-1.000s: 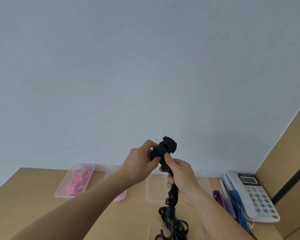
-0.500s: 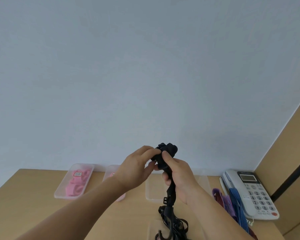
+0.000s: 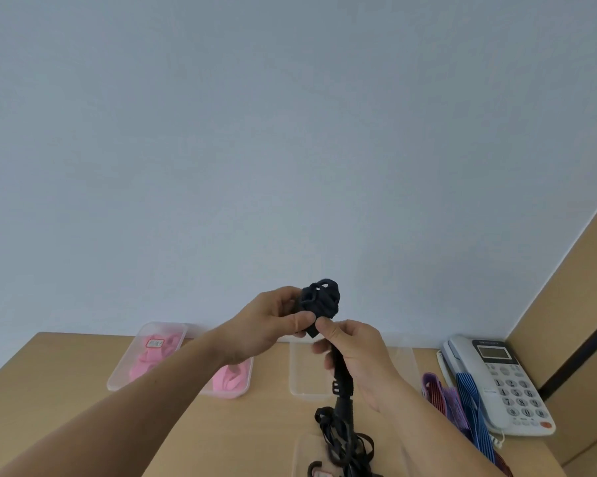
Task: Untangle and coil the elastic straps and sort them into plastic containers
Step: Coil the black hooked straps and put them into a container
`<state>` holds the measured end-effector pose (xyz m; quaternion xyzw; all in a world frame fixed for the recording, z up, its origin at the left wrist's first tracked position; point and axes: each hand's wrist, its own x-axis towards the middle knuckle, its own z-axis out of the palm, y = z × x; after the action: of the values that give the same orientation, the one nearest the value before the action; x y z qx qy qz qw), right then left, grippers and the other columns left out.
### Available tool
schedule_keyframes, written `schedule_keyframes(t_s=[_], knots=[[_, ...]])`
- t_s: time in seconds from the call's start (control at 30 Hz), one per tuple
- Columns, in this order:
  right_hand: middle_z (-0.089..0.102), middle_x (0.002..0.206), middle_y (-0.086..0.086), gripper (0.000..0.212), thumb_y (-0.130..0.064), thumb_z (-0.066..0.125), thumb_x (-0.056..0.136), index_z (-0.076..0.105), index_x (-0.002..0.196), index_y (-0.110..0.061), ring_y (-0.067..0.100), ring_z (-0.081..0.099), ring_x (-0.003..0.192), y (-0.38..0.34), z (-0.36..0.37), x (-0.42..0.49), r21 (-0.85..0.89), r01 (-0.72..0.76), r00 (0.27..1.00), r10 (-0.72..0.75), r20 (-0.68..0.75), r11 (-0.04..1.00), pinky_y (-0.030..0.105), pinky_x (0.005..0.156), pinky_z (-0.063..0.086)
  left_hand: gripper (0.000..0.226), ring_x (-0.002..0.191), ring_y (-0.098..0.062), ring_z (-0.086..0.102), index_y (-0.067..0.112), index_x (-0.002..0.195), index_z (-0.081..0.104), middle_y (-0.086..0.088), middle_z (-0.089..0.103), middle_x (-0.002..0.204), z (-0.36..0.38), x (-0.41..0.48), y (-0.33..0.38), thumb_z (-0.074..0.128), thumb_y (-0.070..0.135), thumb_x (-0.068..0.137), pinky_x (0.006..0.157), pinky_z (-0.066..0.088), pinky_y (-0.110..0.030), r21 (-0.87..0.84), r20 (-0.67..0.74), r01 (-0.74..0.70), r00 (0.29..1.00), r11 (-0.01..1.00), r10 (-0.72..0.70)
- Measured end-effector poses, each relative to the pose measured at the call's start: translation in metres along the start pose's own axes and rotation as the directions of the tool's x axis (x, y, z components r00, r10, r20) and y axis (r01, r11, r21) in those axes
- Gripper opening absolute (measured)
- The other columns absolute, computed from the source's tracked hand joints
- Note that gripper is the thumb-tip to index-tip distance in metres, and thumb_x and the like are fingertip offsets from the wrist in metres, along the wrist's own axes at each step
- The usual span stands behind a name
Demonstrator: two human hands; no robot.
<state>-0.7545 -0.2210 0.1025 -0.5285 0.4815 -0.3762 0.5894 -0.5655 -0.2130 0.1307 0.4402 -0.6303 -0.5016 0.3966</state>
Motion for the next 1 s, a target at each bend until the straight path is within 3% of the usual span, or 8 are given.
schedule_keyframes(t_s=[0.27, 0.43, 0.57, 0.6, 0.67, 0.77, 0.87, 1.0], knots=[[0.065, 0.065, 0.005, 0.038, -0.040, 0.058, 0.094, 0.064, 0.076, -0.007, 0.015, 0.053, 0.054, -0.008, 0.006, 0.005, -0.078, -0.050, 0.999, 0.051, 0.010, 0.996, 0.026, 0.053, 0.042, 0.029, 0.080, -0.010, 0.064, 0.024, 0.118, 0.064, 0.009, 0.070, 0.092, 0.007, 0.009, -0.010, 0.067, 0.023, 0.089, 0.077, 0.053, -0.035, 0.598, -0.251, -0.111, 0.914, 0.794, 0.318], [0.062, 0.076, 0.012, 0.037, -0.031, 0.053, 0.093, 0.069, 0.105, 0.000, 0.018, 0.054, 0.060, -0.014, 0.010, 0.005, 0.391, -0.188, 0.977, 0.131, 0.170, 0.901, 0.029, 0.059, 0.043, 0.043, 0.085, -0.027, 0.068, 0.006, 0.121, 0.066, -0.005, 0.071, 0.106, 0.011, 0.012, -0.023, 0.077, 0.008, 0.079, 0.068, 0.058, -0.033, 0.905, -0.002, -0.286, 0.737, 0.315, 0.676], [0.065, 0.090, 0.012, 0.060, -0.056, 0.065, 0.083, 0.069, 0.114, -0.005, 0.015, 0.057, 0.064, -0.014, 0.010, 0.007, 0.464, -0.186, 0.973, 0.095, 0.212, 0.866, 0.030, 0.062, 0.044, 0.045, 0.101, -0.027, 0.067, 0.005, 0.122, 0.068, -0.008, 0.069, 0.118, 0.009, 0.012, -0.031, 0.077, -0.002, 0.079, 0.082, 0.058, -0.033, 0.911, 0.149, -0.388, 0.622, 0.138, 0.769], [0.065, 0.092, 0.012, 0.061, -0.057, 0.065, 0.082, 0.070, 0.113, -0.005, 0.015, 0.056, 0.062, -0.013, 0.008, 0.008, 0.433, -0.174, 0.973, 0.088, 0.212, 0.884, 0.030, 0.063, 0.042, 0.048, 0.105, -0.025, 0.066, 0.006, 0.126, 0.066, -0.006, 0.068, 0.121, 0.010, 0.010, -0.033, 0.075, 0.000, 0.080, 0.086, 0.057, -0.033, 0.899, 0.138, -0.400, 0.646, 0.180, 0.751], [0.066, 0.094, 0.012, 0.055, -0.057, 0.061, 0.085, 0.074, 0.108, -0.008, 0.016, 0.050, 0.061, -0.011, 0.003, 0.008, 0.351, -0.146, 0.973, 0.070, 0.222, 0.925, 0.032, 0.067, 0.040, 0.060, 0.112, -0.013, 0.061, 0.016, 0.139, 0.054, 0.004, 0.063, 0.128, 0.012, 0.004, -0.032, 0.069, 0.012, 0.081, 0.093, 0.052, -0.029, 0.772, -0.009, -0.389, 0.785, 0.503, 0.620], [0.065, 0.089, 0.012, 0.051, -0.052, 0.065, 0.085, 0.073, 0.110, -0.009, 0.017, 0.050, 0.063, -0.010, -0.005, 0.007, 0.326, -0.119, 0.963, 0.030, 0.267, 0.938, 0.032, 0.068, 0.041, 0.082, 0.117, 0.000, 0.057, 0.028, 0.151, 0.031, 0.017, 0.056, 0.135, 0.004, -0.001, -0.015, 0.059, 0.041, 0.075, 0.096, 0.049, -0.023, 0.210, -0.215, -0.100, 0.966, 0.973, 0.145], [0.064, 0.090, 0.015, 0.058, -0.049, 0.063, 0.082, 0.066, 0.119, -0.005, 0.020, 0.054, 0.066, -0.010, -0.008, 0.009, 0.321, -0.103, 0.939, -0.015, 0.343, 0.941, 0.031, 0.066, 0.045, 0.067, 0.109, -0.007, 0.064, 0.021, 0.141, 0.049, 0.007, 0.065, 0.126, -0.008, -0.002, -0.003, 0.061, 0.044, 0.079, 0.090, 0.054, -0.034, -0.032, -0.045, 0.142, 0.989, 0.989, -0.143], [0.069, 0.099, 0.017, 0.055, -0.053, 0.056, 0.085, 0.069, 0.116, -0.009, 0.022, 0.062, 0.075, -0.013, -0.005, 0.008, 0.218, -0.007, 0.928, -0.075, 0.365, 0.976, 0.030, 0.070, 0.050, 0.032, 0.092, -0.017, 0.062, 0.011, 0.115, 0.061, -0.002, 0.066, 0.096, -0.003, -0.007, -0.005, 0.062, 0.027, 0.087, 0.083, 0.049, -0.035, -0.082, 0.096, 0.072, 0.993, 0.994, -0.064]])
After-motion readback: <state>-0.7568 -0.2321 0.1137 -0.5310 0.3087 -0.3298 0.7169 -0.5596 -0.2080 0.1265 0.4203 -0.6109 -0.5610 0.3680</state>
